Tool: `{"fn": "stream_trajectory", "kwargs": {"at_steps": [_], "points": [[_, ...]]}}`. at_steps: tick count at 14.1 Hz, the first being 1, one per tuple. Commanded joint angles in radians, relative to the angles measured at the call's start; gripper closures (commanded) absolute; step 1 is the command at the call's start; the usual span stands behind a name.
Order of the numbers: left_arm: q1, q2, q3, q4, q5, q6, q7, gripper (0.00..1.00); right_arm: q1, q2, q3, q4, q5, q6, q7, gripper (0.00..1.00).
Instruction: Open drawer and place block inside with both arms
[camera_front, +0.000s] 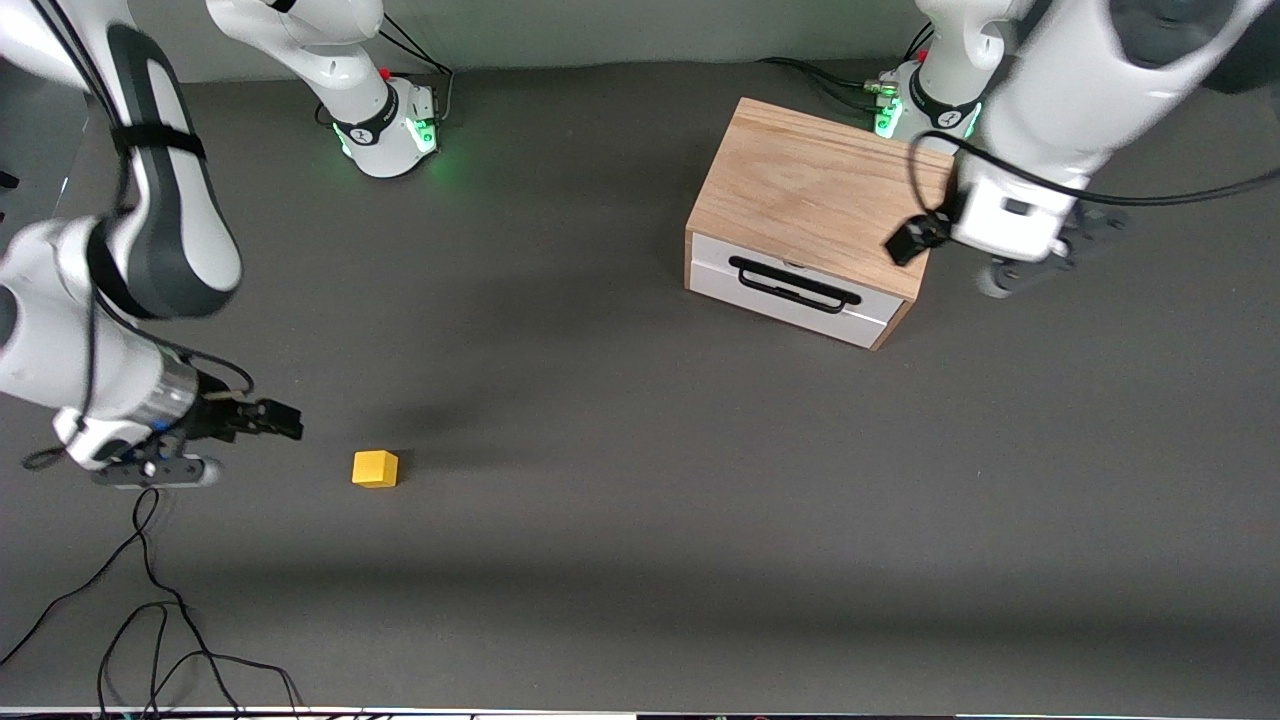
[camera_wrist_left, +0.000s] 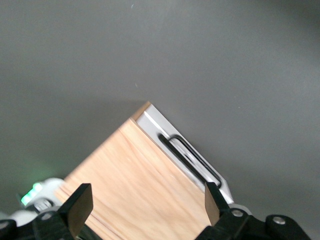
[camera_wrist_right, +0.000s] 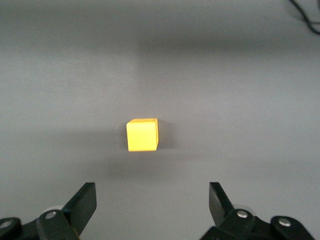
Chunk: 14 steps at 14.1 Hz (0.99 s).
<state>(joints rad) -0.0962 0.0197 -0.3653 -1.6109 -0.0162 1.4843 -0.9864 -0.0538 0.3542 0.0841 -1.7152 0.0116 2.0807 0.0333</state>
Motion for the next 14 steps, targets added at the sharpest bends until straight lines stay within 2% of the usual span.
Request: {"fn": "stream_trajectory", "kwargs": {"at_steps": [1, 3, 7, 11, 14], "points": [[-0.074, 0.038, -0.017, 0.022, 0.009, -0.006, -0.251, 0.00, -0.008, 0.089, 0.006, 0.022, -0.007, 0.077, -0.010, 0.00], [-0.115, 0.058, -0.017, 0.022, -0.001, -0.002, -0.393, 0.00, -0.007, 0.152, 0.006, 0.020, -0.013, 0.160, -0.009, 0.00], [-0.177, 0.080, -0.018, 0.020, -0.002, 0.030, -0.710, 0.00, 0.002, 0.233, 0.006, 0.020, -0.018, 0.217, -0.009, 0.00], [-0.169, 0.118, -0.011, 0.005, -0.005, 0.082, -0.729, 0.00, 0.026, 0.264, 0.006, 0.016, -0.018, 0.274, -0.004, 0.00], [-0.171, 0.129, -0.007, -0.070, -0.007, 0.167, -0.732, 0.00, 0.046, 0.288, 0.006, -0.027, -0.018, 0.349, -0.004, 0.00]]}}
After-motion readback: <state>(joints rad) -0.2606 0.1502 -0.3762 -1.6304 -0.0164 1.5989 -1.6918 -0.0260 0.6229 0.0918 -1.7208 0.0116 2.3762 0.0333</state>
